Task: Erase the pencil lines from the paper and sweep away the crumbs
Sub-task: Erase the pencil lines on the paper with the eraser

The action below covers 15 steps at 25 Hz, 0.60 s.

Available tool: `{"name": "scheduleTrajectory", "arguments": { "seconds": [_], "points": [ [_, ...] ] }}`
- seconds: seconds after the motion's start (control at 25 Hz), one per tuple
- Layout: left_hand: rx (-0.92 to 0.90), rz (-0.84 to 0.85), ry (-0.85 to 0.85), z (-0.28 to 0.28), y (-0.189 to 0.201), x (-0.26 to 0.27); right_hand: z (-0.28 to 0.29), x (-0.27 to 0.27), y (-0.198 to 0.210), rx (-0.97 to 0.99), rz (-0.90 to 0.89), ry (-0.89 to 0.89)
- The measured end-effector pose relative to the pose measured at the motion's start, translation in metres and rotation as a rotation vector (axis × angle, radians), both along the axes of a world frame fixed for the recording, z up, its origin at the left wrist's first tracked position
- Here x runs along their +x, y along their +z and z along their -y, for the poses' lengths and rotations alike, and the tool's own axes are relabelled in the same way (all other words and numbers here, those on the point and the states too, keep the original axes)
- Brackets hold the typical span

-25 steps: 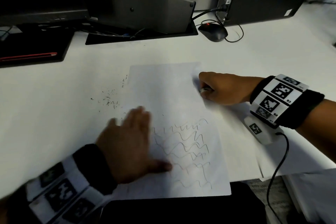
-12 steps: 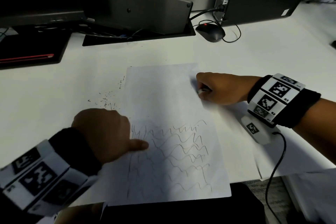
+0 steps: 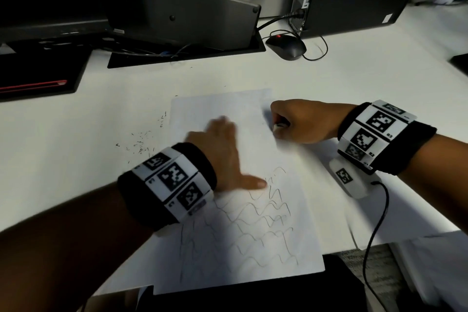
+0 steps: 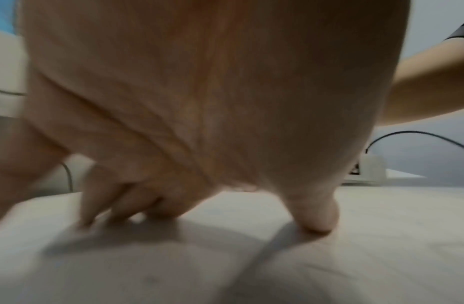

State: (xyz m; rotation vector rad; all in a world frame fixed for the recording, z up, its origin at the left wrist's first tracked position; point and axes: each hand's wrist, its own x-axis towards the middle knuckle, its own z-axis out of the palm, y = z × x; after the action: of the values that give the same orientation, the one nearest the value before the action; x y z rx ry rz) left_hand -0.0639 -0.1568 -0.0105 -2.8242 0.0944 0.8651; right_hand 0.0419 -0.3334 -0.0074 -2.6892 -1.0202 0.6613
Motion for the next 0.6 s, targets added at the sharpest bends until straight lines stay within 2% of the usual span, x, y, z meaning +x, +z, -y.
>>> {"name": "scheduleTrajectory", "arguments": {
  "seconds": [0.04,0.08,0.16,0.24,0.28,0.36,0.48,0.56,0.6],
  "points": [
    [0.084,0.006,0.077,-0.005,0.007,0.000,0.000,0.000,0.000,-0.004,-0.006,-0.008],
    [0.119,0.032,0.082,-0.006,0.011,0.003,0.000,0.000,0.000,-0.007,-0.010,-0.011],
    [-0.036,0.087,-0.066,-0.001,0.011,0.011,-0.002,0.000,0.002,-0.003,-0.008,-0.001],
    [-0.233,0.042,-0.199,0.012,0.007,0.014,-0.003,-0.001,0.004,0.017,-0.015,0.013],
    [-0.260,0.020,-0.210,0.016,0.003,0.014,-0.003,-0.001,0.004,0.018,-0.012,0.012],
    [-0.150,0.001,-0.132,0.014,0.002,0.012,-0.003,-0.001,0.002,0.000,-0.002,0.000],
    [0.202,-0.080,0.062,-0.004,0.024,0.004,-0.001,0.000,0.000,-0.019,-0.012,-0.017],
    [0.228,-0.036,0.051,-0.012,0.032,0.002,-0.001,0.001,-0.001,-0.019,-0.011,-0.015],
    [0.152,0.011,0.004,-0.012,0.029,0.001,-0.001,0.002,0.000,-0.016,-0.012,-0.016]
  ]
}}
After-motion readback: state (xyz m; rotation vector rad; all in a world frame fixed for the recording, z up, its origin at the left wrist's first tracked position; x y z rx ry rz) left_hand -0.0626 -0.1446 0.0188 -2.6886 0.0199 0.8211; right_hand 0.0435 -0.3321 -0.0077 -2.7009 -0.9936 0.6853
